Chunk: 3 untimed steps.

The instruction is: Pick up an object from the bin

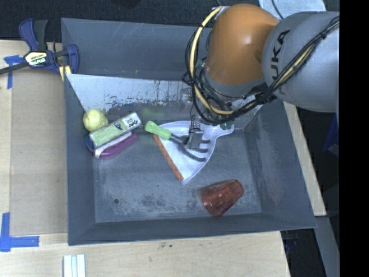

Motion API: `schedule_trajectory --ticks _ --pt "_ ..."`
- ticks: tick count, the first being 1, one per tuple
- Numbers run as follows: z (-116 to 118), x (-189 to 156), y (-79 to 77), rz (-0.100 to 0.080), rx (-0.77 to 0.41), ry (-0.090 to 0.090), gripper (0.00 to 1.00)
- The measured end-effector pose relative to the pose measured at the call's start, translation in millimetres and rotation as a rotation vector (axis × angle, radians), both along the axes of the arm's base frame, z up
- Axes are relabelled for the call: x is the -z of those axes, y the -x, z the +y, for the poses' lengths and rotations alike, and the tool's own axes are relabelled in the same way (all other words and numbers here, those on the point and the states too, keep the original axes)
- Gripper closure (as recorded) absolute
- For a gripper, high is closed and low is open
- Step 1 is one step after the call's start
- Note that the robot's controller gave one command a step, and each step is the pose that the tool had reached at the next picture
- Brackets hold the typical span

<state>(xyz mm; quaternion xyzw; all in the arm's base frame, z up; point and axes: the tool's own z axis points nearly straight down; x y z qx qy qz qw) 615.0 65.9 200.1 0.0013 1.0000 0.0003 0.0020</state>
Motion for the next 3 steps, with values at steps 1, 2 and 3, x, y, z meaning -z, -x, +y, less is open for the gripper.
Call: schedule_trajectory --ticks 1,2,3 --pt "0.0 0.0 0.0 0.0 0.0 0.0 0.0" --pt "-1.5 30.7 0.0 -0.002 0.109 -0.001 0.0" --pt "27.7 32.4 -3.5 -0.004 0.375 -0.003 0.0"
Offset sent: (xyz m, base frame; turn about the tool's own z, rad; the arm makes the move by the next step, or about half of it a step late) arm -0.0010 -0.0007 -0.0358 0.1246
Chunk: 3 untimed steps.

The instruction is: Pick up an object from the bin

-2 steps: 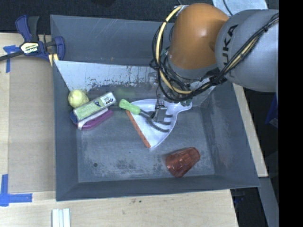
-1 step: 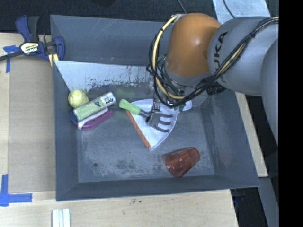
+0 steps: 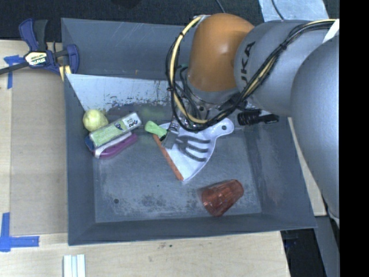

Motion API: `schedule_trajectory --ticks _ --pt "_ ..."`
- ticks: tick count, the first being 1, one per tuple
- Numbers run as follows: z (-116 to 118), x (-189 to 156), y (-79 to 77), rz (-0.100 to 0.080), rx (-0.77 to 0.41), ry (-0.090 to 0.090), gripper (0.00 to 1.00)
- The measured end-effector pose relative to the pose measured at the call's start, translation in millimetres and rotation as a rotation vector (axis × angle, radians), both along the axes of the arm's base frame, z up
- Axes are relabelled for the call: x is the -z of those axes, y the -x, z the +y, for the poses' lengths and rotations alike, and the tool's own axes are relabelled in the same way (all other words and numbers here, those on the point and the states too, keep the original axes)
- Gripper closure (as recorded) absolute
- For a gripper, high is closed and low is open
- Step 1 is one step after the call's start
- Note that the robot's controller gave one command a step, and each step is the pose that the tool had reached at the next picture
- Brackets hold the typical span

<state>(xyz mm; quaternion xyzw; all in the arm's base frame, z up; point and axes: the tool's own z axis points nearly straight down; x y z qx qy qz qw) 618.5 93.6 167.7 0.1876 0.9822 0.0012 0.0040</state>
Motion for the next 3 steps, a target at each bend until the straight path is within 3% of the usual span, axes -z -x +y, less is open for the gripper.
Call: schedule_trajectory --ticks 1,2,3 --pt "-34.2 52.8 -0.2 0.007 0.076 0.003 0.0" --pt "-0.3 64.6 0.5 -0.004 0.028 -0.004 0.0" --pt "-19.3 91.1 -5.2 0.001 0.119 -0.001 0.0"
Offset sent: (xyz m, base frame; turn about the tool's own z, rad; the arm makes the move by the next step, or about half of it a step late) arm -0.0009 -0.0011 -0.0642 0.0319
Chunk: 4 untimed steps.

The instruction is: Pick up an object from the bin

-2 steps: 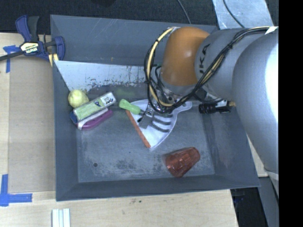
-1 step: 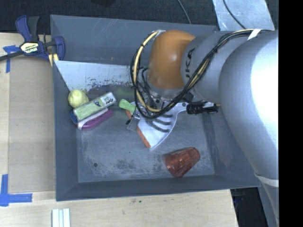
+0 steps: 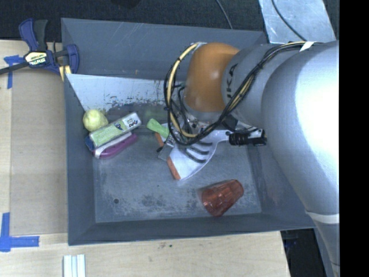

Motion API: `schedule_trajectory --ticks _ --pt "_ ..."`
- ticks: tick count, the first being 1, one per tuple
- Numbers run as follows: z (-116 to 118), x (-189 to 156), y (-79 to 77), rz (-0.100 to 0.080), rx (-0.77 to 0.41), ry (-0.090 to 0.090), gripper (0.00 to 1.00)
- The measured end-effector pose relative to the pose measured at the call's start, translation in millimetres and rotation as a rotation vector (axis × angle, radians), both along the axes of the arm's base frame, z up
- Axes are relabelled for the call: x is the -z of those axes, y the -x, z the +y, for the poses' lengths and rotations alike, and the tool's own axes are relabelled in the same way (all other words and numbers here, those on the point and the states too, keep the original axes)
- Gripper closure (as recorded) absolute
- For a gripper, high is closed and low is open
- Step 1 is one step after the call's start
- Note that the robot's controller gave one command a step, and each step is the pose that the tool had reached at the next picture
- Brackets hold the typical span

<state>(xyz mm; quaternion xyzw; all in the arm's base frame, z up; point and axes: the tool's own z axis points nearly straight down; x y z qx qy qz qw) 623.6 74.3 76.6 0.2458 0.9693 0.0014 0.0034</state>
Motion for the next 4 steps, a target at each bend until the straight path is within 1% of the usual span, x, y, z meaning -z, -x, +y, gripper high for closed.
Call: schedule_trajectory --ticks 1,2,3,4 --pt "14.3 3.7 -1.1 0.001 -0.009 0.002 0.0" --pt "-5.7 -7.5 -0.2 -0.003 -0.01 0.001 1.0" --pt "-5.6 -7.5 -0.2 -0.003 -0.01 0.001 1.0" --pt "-7.0 -22.8 3.6 0.004 -0.004 0.002 1.0"
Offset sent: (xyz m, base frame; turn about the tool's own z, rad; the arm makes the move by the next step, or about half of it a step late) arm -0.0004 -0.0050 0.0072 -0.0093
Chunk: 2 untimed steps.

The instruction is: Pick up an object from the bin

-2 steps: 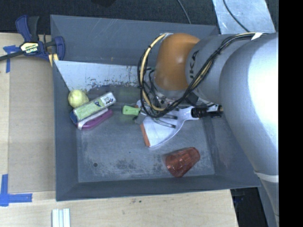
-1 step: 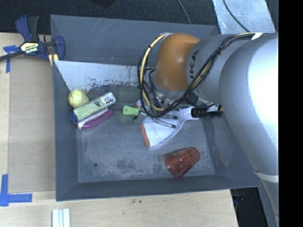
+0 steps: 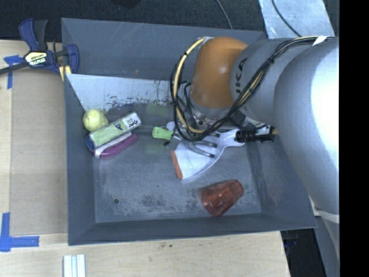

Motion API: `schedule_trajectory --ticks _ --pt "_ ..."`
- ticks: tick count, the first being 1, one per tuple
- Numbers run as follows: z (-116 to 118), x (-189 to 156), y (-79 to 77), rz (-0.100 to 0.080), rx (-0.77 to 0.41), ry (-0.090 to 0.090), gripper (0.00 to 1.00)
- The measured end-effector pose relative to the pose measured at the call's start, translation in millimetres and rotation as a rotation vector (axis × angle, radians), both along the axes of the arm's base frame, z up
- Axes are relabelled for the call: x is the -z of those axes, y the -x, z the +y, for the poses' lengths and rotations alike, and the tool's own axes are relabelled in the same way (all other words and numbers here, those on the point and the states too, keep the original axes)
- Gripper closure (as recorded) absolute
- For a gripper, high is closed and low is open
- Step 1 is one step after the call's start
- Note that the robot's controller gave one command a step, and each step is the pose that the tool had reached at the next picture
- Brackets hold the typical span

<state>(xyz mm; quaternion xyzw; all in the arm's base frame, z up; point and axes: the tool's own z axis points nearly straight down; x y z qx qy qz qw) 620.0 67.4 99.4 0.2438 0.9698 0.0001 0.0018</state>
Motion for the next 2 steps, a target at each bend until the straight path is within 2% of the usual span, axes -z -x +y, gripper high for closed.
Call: schedule_trajectory --ticks 1,2 --pt "-0.7 -41.9 19.2 -0.001 -0.237 0.001 1.0" --pt "12.7 -125.3 18.8 -0.018 -0.048 -0.001 1.0"
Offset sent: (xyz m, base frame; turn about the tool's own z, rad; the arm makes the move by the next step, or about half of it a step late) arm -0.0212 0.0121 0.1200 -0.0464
